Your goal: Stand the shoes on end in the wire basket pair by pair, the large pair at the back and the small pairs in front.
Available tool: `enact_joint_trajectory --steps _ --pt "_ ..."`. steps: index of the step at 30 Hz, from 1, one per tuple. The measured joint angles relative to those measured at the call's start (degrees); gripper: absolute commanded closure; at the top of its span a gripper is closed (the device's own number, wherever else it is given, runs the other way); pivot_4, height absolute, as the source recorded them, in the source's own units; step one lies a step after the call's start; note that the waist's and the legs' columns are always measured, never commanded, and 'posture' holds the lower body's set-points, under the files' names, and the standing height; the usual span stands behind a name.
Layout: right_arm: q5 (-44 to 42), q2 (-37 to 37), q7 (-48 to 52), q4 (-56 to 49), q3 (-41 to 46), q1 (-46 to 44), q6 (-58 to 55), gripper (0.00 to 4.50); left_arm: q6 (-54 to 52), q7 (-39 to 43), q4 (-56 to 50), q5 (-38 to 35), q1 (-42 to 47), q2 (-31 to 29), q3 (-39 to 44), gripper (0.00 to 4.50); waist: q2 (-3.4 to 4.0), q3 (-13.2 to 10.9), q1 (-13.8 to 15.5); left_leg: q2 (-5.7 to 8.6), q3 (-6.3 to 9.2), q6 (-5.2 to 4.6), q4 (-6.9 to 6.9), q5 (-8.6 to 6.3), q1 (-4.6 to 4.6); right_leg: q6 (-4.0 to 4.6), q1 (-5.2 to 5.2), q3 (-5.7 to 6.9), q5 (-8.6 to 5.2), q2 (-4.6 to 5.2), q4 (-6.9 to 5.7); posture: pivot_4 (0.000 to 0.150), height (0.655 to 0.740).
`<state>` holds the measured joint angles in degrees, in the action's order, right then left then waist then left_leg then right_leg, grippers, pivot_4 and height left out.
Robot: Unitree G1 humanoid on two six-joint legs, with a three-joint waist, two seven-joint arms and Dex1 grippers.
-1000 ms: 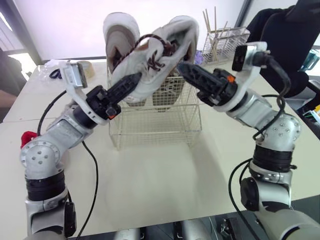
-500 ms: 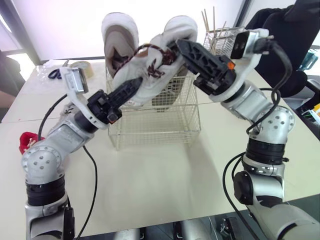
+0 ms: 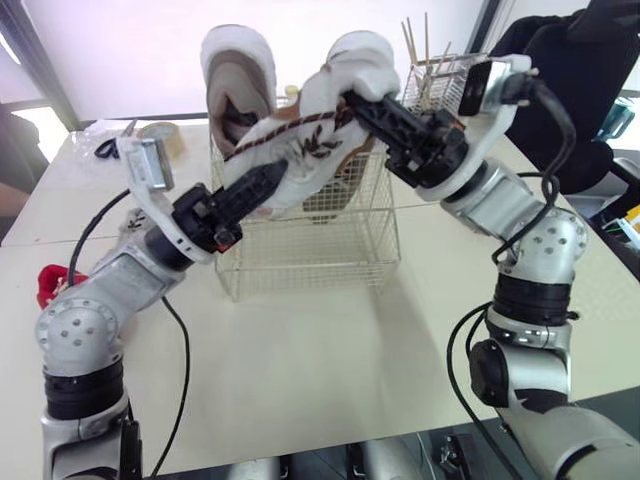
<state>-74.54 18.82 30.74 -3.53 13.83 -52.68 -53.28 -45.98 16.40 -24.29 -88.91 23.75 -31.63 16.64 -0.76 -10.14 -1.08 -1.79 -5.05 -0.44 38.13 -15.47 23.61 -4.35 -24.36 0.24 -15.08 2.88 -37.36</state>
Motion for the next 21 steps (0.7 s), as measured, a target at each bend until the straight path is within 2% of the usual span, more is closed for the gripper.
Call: enact_joint_trajectory --steps 1,2,7,11,15,19,21 --pt "0.2 0.7 0.5 0.5 0.0 -0.7 0.0 3.93 -0.5 0.2 -0.7 0.0 -1.1 -1.7 0.1 0.27 0.00 0.0 0.0 -0.01 0.00 0.00 -0.02 0.00 0.00 0.00 0.00 0.00 0.00 0.00 0.03 0.150 0.7400" --pt "0.6 1.9 1.7 1.2 -0.2 -1.8 0.0 3.93 -1.3 0.8 -1.5 0.0 -2.6 -3.9 0.4 0.05 0.02 0.0 0.0 -0.01 -0.01 0.00 -0.03 0.00 0.00 0.01 -0.01 0.00 0.00 -0.01 0.05 0.150 0.7400" --pt "6.1 10.0 10.9 5.0 -2.1 -7.2 0.4 3.93 -2.9 5.5 -3.6 3.9 -9.2 -13.2 3.3 0.05 0.02 0.0 0.2 0.00 -0.02 -0.01 -0.06 -0.02 0.02 0.08 -0.01 0.00 -0.04 0.00 0.17 0.150 0.7400" --pt "22.6 23.0 30.2 17.9 -11.5 -19.9 8.3 3.93 -4.6 12.9 -4.1 8.2 -15.8 -21.2 8.2 0.05 0.13 -0.1 0.2 0.03 -0.23 -0.11 -0.08 -0.08 0.10 0.27 -0.19 -0.03 -0.15 0.01 0.27 0.150 0.7400" --pt "34.6 23.6 42.4 26.6 -17.7 -27.6 19.4 3.93 -4.1 15.5 -4.0 10.5 -16.2 -21.8 9.2 0.05 0.08 -0.1 -0.1 -0.03 -0.27 -0.13 -0.11 -0.10 0.09 0.26 -0.18 -0.06 -0.14 0.07 0.31 0.150 0.7400" --pt "45.4 21.8 51.3 36.3 -23.3 -29.0 29.6 3.93 -3.1 15.6 -4.8 12.2 -16.2 -20.9 9.1 0.05 0.09 -0.1 -0.1 -0.03 -0.29 -0.12 -0.12 -0.10 0.12 0.24 -0.21 -0.10 -0.12 0.16 0.28 0.150 0.7400" --pt "48.2 20.6 54.1 38.9 -24.4 -29.1 32.5 3.93 -2.9 15.4 -5.5 12.4 -16.3 -20.4 9.1 0.05 0.09 -0.1 -0.1 0.00 -0.28 -0.11 -0.12 -0.09 0.25 0.23 -0.33 -0.09 -0.11 0.27 0.24 0.150 0.7400"
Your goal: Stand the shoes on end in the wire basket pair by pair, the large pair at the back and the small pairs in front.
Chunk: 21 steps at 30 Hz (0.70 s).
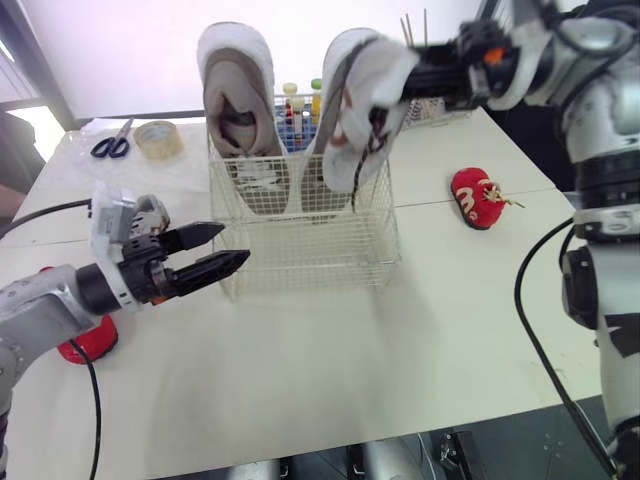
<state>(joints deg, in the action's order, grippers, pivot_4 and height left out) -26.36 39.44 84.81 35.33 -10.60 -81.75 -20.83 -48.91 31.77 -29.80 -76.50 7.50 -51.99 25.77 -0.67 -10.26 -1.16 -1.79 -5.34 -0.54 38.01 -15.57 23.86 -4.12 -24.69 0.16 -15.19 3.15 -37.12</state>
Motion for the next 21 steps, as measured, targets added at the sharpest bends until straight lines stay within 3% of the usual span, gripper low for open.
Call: enact_joint_trajectory --steps 10,21 --pt "11.8 -4.9 3.9 12.2 -0.9 -2.0 15.2 3.93 0.7 -2.0 -1.9 0.8 -0.1 1.1 0.0 0.05 0.01 0.0 -0.1 0.08 0.07 0.16 0.00 0.05 0.21 0.04 -0.17 0.04 0.01 0.19 0.01 0.150 0.7400" --pt "18.4 -6.6 4.9 14.4 -1.4 1.0 21.2 3.93 0.9 -2.5 -2.5 1.8 0.0 1.6 -0.5 0.05 0.02 0.0 -0.1 0.21 0.14 0.46 -0.06 0.21 0.21 0.06 -0.17 0.12 0.01 0.40 0.01 0.150 0.7400"
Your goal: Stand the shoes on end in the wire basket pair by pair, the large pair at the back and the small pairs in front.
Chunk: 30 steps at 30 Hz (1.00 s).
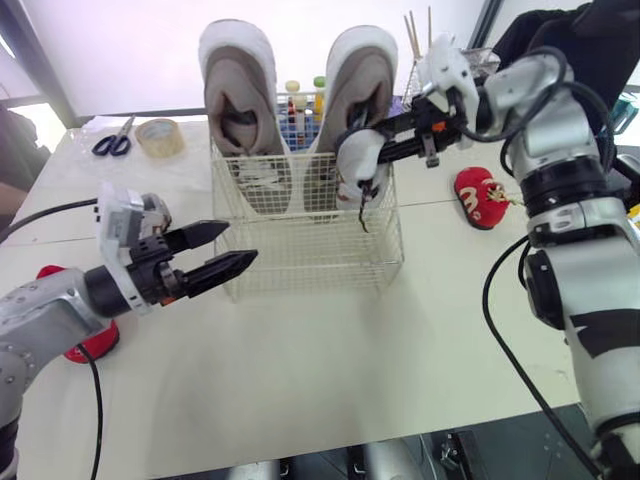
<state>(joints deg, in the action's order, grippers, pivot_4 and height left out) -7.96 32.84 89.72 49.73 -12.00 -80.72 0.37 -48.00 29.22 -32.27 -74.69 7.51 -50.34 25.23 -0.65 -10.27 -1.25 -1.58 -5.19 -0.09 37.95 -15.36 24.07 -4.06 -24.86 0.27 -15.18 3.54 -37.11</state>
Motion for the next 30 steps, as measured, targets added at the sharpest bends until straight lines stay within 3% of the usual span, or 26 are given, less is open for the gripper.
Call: enact_joint_trajectory --steps 2,5,8,21,28,30 --pt "0.7 -0.1 -0.2 -0.1 0.0 0.8 0.0 2.86 0.0 0.0 0.0 0.4 0.1 0.3 -0.4 0.00 0.00 0.0 0.1 0.03 0.02 0.00 0.00 0.00 0.01 0.00 0.00 0.01 0.00 0.03 0.00 0.150 0.7400" --pt "1.2 0.0 -0.2 -0.3 0.0 1.6 -0.2 1.65 0.0 0.0 0.0 0.5 0.3 0.5 -0.9 0.00 0.00 0.0 0.0 0.03 0.01 0.00 0.00 0.00 0.02 0.00 0.00 0.02 0.00 0.04 0.01 0.150 0.7400" --pt "2.1 0.6 -0.2 -1.6 0.0 3.3 -0.7 0.05 0.0 0.0 0.0 0.8 1.1 0.6 -1.5 0.00 0.00 0.0 -0.1 0.02 0.03 0.00 -0.02 0.00 0.02 -0.01 0.00 0.05 0.01 0.04 0.00 0.150 0.7400" --pt "1.9 6.9 -0.4 -13.8 1.8 6.1 -4.4 0.05 0.0 0.4 0.0 1.7 -0.2 -0.9 0.7 0.00 0.01 0.0 -1.2 0.02 0.06 0.00 -0.03 0.01 0.02 -0.03 -0.01 0.09 0.01 0.03 -0.01 0.150 0.7400" --pt "-4.0 8.8 -1.4 -20.6 7.9 4.5 -12.5 0.05 -0.2 0.3 0.9 1.7 -0.9 -3.1 5.1 0.00 0.01 0.0 -1.3 0.01 0.08 -0.01 -0.02 0.01 0.00 -0.02 0.00 0.10 0.01 0.03 -0.04 0.150 0.7400" --pt "-8.9 8.9 -0.6 -26.5 9.4 5.4 -19.3 0.05 -0.5 0.4 3.8 3.0 -0.7 -5.4 6.8 0.00 0.02 0.0 -1.2 0.01 0.10 -0.01 -0.04 0.01 0.01 -0.02 -0.02 0.12 0.01 0.03 -0.06 0.150 0.7400"
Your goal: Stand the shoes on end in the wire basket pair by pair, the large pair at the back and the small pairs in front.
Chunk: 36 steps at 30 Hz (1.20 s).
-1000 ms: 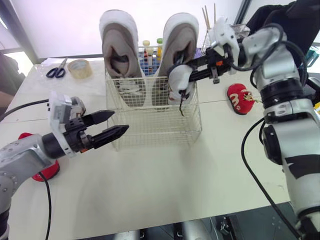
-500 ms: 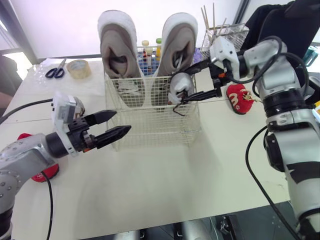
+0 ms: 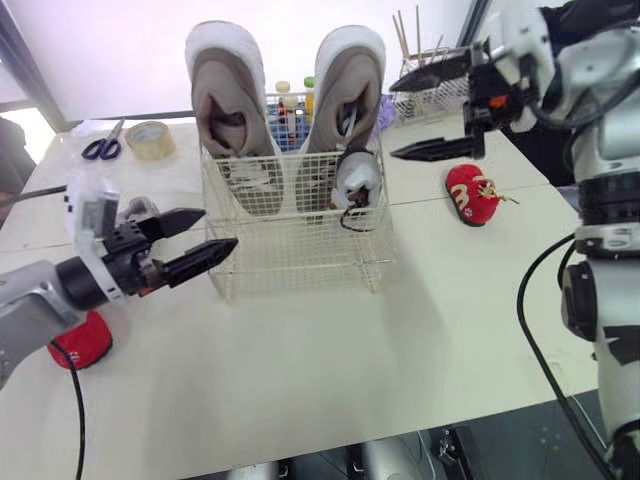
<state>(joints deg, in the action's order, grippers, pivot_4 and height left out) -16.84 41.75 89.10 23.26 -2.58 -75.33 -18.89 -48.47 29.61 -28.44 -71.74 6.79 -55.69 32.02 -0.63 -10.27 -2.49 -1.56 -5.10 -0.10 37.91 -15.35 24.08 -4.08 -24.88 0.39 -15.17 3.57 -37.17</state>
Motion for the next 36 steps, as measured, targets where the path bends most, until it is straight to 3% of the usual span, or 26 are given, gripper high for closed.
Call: enact_joint_trajectory --steps 4,8,14,18,21,27,36 --pt "-11.0 -0.2 0.8 -16.1 1.9 4.2 -12.0 0.05 0.2 -1.0 12.1 5.5 4.5 -4.9 3.6 0.00 0.00 0.0 0.1 -0.02 0.10 -0.17 -0.02 -0.09 0.00 -0.09 0.03 0.14 0.05 0.00 -0.01 0.150 0.7400" --pt "-16.2 -1.1 -1.8 -24.4 2.2 8.9 -17.4 0.05 1.5 -0.2 25.9 13.1 9.7 -8.1 2.4 0.00 -0.06 0.0 0.0 0.01 0.09 -0.25 0.00 -0.14 -0.01 -0.06 0.04 0.17 0.04 0.05 -0.01 0.150 0.7400" --pt "-20.1 -3.4 -6.4 -32.2 0.7 15.6 -20.7 0.05 7.1 6.4 53.7 31.3 28.5 -11.2 -14.5 0.00 -0.10 0.1 0.7 0.05 0.03 -0.27 0.13 -0.12 0.09 -0.19 -0.01 0.31 0.11 0.05 -0.09 0.150 0.7400" --pt "-21.9 -3.9 -9.4 -34.0 0.9 16.0 -21.9 0.05 15.3 13.7 74.7 45.2 42.5 -7.2 -26.2 0.00 -0.12 0.1 1.7 0.03 -0.22 -0.42 0.28 -0.18 0.21 -0.24 -0.10 0.44 0.12 -0.18 -0.10 0.150 0.7400" --pt "-22.9 -4.0 -11.3 -35.3 1.1 16.7 -22.3 0.05 19.8 16.5 85.3 51.9 47.2 -3.8 -30.2 0.00 -0.24 0.1 1.8 -0.02 -0.34 -0.49 0.38 -0.22 0.35 -0.28 -0.21 0.43 0.13 -0.23 -0.09 0.150 0.7400" --pt "-24.5 -3.0 -14.2 -37.0 1.2 17.8 -24.0 0.05 27.3 16.2 97.3 60.6 53.8 0.9 -32.3 0.00 -0.69 0.1 1.8 -0.06 -0.61 -0.48 0.43 -0.21 0.41 -0.44 -0.34 0.44 0.23 -0.11 -0.08 0.150 0.7400" --pt "-25.1 -2.0 -15.9 -37.2 1.1 17.9 -24.5 0.05 31.7 8.0 103.4 65.0 55.4 6.3 -29.8 0.00 -0.72 0.1 1.9 -0.09 -0.73 -0.66 0.55 -0.31 0.38 -0.53 -0.38 0.44 0.28 -0.02 -0.18 0.150 0.7400"
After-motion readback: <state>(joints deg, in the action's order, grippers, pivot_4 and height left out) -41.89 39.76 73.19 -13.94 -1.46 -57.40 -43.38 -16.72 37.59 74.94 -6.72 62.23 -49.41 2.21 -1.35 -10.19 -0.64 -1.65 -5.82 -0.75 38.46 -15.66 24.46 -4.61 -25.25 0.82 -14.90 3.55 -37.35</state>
